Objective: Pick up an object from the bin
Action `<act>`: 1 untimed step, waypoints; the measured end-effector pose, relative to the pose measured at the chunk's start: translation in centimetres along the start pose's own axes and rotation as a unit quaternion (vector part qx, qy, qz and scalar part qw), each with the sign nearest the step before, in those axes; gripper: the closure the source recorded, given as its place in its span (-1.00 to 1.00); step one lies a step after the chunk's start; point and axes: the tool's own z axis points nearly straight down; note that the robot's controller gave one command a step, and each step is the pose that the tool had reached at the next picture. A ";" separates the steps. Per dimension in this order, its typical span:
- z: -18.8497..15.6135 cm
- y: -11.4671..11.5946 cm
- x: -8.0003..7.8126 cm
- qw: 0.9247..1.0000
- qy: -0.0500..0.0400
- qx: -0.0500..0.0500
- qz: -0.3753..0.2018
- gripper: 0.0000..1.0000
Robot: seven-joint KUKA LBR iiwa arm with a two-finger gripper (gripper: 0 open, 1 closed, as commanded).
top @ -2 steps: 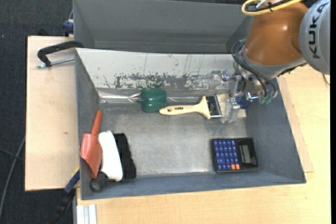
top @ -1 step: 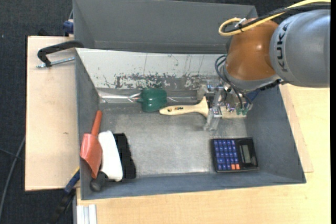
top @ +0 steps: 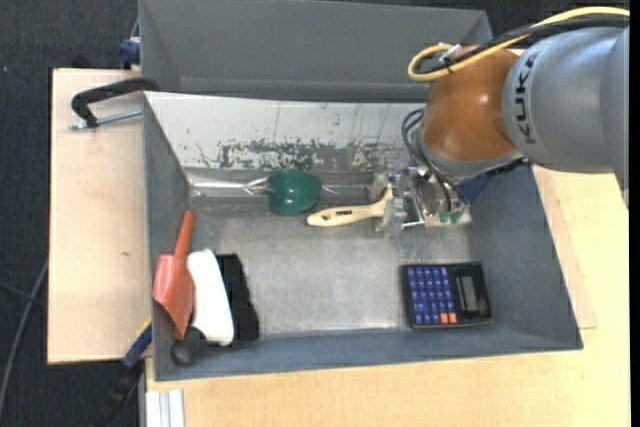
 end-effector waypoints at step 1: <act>-0.7 0.0 1.1 1.000 0.014 0.000 0.002 1.00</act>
Offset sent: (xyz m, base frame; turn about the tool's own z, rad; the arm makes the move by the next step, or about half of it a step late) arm 0.0001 -0.0001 0.0185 0.0000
